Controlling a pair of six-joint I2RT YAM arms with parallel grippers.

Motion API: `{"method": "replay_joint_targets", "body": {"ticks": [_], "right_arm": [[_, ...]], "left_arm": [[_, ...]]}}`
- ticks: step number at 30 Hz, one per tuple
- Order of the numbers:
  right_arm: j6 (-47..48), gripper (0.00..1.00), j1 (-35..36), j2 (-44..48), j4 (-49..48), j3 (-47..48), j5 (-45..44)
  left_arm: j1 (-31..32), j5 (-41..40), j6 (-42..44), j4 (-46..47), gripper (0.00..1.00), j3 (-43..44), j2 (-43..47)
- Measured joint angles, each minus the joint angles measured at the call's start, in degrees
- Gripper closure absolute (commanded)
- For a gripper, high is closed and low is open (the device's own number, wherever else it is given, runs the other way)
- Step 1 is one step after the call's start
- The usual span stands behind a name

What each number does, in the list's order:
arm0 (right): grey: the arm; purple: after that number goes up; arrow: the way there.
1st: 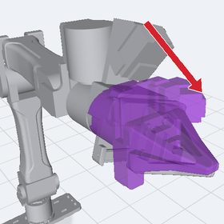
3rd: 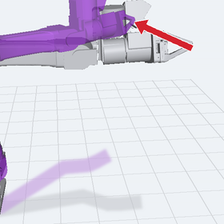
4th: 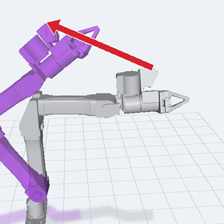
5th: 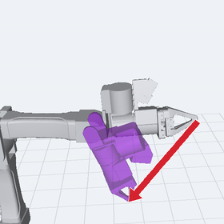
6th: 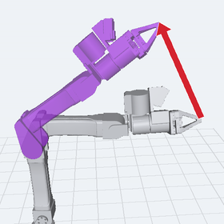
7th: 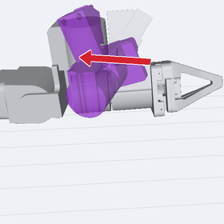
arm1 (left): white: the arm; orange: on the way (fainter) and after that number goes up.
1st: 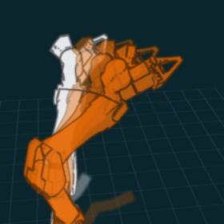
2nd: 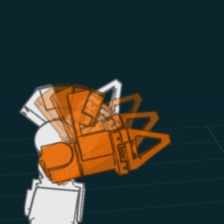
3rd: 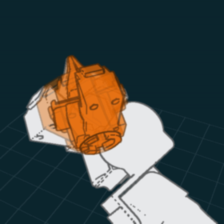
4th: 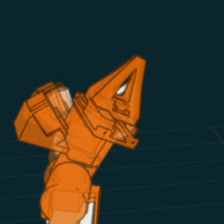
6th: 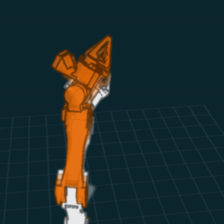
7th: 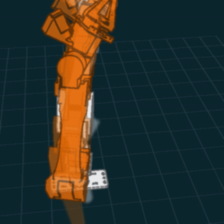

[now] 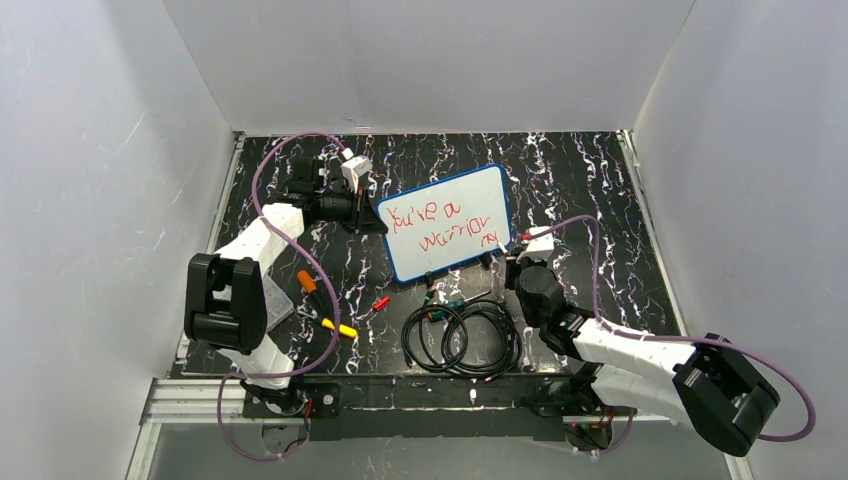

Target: Write a sentence on the whiteboard

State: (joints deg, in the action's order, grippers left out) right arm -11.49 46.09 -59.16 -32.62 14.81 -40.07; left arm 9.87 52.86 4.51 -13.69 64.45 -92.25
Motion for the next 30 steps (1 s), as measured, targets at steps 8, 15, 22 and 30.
{"method": "replay_joint_targets", "body": {"ticks": [8,15,22,30], "right_arm": [[1.44,0.99,0.0,-0.98,-0.9,0.04,-0.31],[4.28,0.99,0.0,-2.08,-2.14,1.53,-0.68],[5.35,0.99,0.0,-2.08,-3.45,2.25,-0.72],[3.58,0.99,0.0,-2.16,-2.47,2.21,-1.2]], "left_arm": [[0.0,0.04,0.0,0.0,1.0,0.0,0.0],[0.02,0.13,0.0,0.0,1.0,0.0,0.02],[0.02,0.09,0.02,0.02,1.0,0.0,0.0],[0.02,0.09,0.0,0.0,1.0,0.0,0.0]]}}
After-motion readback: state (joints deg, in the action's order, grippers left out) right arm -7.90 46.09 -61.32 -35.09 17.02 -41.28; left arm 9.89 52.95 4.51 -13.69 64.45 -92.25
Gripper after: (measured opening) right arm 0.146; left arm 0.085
